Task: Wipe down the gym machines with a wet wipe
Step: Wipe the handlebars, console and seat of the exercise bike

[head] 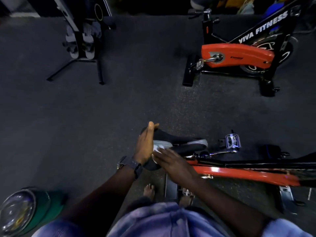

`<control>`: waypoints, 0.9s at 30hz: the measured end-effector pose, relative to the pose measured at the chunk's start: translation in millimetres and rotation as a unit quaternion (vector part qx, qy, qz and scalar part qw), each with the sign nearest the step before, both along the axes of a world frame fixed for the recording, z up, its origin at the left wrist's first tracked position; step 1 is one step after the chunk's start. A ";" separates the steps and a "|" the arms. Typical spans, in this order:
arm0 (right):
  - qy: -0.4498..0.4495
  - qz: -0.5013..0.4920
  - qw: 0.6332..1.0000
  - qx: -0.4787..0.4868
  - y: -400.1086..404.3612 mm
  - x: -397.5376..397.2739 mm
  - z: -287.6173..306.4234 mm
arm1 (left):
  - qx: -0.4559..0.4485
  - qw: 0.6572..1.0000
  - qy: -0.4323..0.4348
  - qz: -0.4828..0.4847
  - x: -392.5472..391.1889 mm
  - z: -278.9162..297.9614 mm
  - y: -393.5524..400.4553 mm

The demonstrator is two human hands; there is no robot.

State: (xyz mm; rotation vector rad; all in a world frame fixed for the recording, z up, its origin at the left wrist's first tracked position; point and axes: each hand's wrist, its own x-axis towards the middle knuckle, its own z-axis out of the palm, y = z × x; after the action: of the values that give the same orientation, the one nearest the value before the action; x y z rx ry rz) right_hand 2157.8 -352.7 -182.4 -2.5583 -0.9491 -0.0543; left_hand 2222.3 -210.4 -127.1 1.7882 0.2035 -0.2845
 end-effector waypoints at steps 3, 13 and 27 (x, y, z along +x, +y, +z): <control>-0.037 -0.073 0.995 -0.051 -36.0 -0.4 1.4 | -0.007 0.999 0.012 -0.030 8.8 -5.8 16.3; 0.049 -0.129 0.981 -0.137 43.0 -19.1 11.2 | -0.024 0.990 -0.019 -0.139 11.6 -12.0 45.8; 0.086 -0.251 0.954 -0.140 38.2 0.0 21.0 | -0.043 0.989 -0.034 -0.140 26.5 -14.4 68.7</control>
State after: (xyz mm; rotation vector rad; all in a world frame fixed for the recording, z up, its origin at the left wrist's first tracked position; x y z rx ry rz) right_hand 2157.8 -314.5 -161.4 -2.9451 -0.2374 0.1697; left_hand 2248.7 -141.7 -141.4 1.7359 -0.1079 -0.4249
